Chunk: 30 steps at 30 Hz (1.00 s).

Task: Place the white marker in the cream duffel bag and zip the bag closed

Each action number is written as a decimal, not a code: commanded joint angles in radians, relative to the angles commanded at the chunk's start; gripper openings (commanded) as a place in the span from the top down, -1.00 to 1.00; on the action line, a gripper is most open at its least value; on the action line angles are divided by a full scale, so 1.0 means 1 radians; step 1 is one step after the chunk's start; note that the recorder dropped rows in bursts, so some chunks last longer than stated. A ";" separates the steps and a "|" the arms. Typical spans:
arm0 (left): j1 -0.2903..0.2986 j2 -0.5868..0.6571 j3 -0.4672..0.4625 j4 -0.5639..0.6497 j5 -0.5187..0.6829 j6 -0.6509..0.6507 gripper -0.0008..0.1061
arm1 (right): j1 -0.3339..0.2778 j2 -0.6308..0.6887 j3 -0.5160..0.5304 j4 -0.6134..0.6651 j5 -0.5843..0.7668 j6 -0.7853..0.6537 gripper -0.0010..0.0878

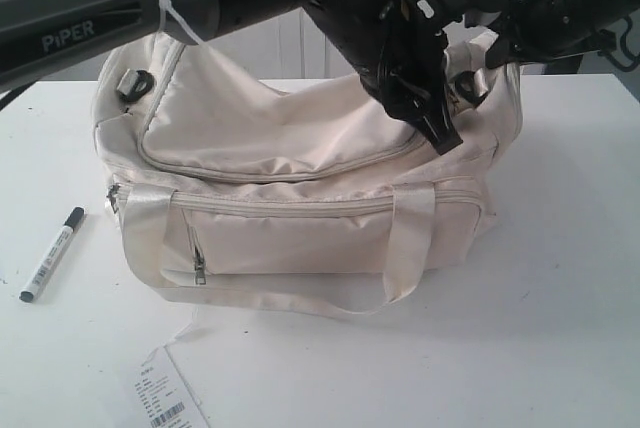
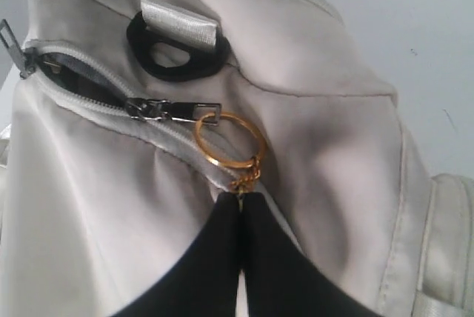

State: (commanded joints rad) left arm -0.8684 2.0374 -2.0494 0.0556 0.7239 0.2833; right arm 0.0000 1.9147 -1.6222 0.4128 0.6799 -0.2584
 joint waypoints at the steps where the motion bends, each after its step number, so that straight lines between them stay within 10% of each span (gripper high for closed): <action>1: 0.000 0.002 0.002 0.000 0.001 0.000 0.95 | 0.000 0.000 0.000 0.000 0.000 0.000 0.98; 16: 0.000 0.004 0.002 -0.012 0.079 -0.054 0.97 | 0.000 0.000 0.000 -0.002 0.000 0.000 0.98; 24: 0.000 0.004 0.002 0.000 0.108 -0.114 0.06 | 0.000 0.000 0.000 -0.002 0.000 0.000 0.98; 30: 0.000 -0.017 0.002 0.034 0.097 -0.127 0.11 | 0.000 0.000 0.000 -0.002 0.000 0.000 0.98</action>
State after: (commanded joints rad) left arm -0.8684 2.0204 -2.0474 0.0900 0.8206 0.1566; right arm 0.0000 1.9147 -1.6222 0.4109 0.6801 -0.2584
